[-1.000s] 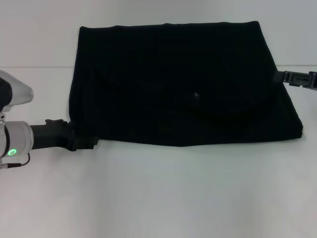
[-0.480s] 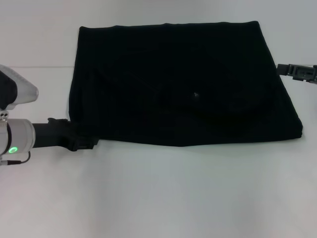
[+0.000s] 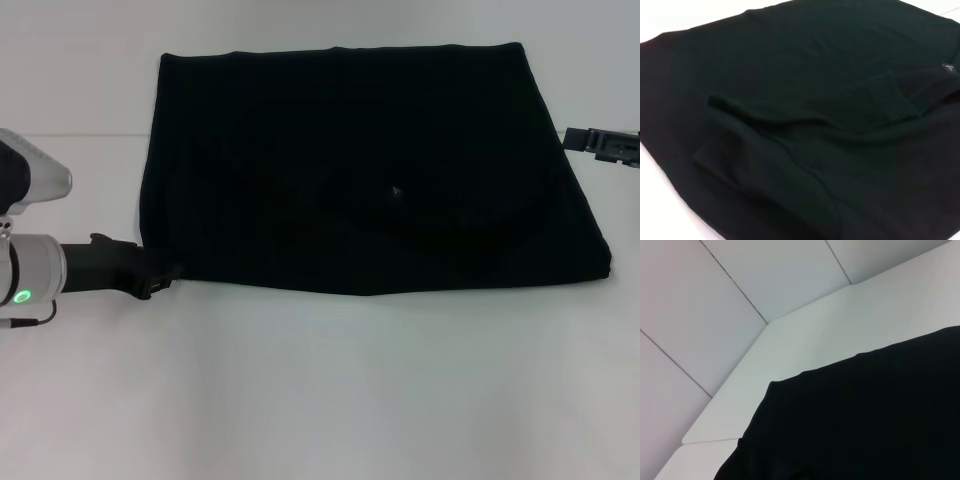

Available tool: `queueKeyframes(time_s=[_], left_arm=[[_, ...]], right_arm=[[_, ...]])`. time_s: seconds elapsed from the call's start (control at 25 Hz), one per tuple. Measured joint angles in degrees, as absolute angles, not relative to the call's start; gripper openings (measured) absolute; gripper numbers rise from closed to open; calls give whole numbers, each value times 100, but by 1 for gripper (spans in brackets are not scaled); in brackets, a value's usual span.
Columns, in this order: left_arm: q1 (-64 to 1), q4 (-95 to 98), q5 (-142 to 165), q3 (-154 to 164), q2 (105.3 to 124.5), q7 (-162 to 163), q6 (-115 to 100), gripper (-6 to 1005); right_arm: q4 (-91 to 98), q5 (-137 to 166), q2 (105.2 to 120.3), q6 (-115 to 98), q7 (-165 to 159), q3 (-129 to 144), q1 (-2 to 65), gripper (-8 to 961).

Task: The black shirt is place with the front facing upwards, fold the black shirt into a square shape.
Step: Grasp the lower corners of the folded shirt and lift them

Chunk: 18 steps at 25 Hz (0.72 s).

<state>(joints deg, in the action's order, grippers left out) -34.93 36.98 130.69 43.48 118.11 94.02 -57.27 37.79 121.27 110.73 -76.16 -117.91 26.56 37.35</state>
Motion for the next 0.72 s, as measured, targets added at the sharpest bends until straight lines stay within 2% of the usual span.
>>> queueKeyframes(time_s=[0.08, 0.48, 0.72], left_arm=[[-3501, 3694, 13069, 4352, 11811, 9403, -5723, 516], [-3558, 3694, 13205, 4360, 11843, 9413, -5704, 42], [-3506, 3916, 13207, 4309, 11848, 9526, -5902, 0]], right_arm=[[3779, 12126, 11072, -7616, -11790, 2679, 3735, 892], [3779, 12131, 11073, -7623, -11739, 2692, 3730, 891], [3779, 12380, 11042, -7513, -11775, 2792, 3741, 891]])
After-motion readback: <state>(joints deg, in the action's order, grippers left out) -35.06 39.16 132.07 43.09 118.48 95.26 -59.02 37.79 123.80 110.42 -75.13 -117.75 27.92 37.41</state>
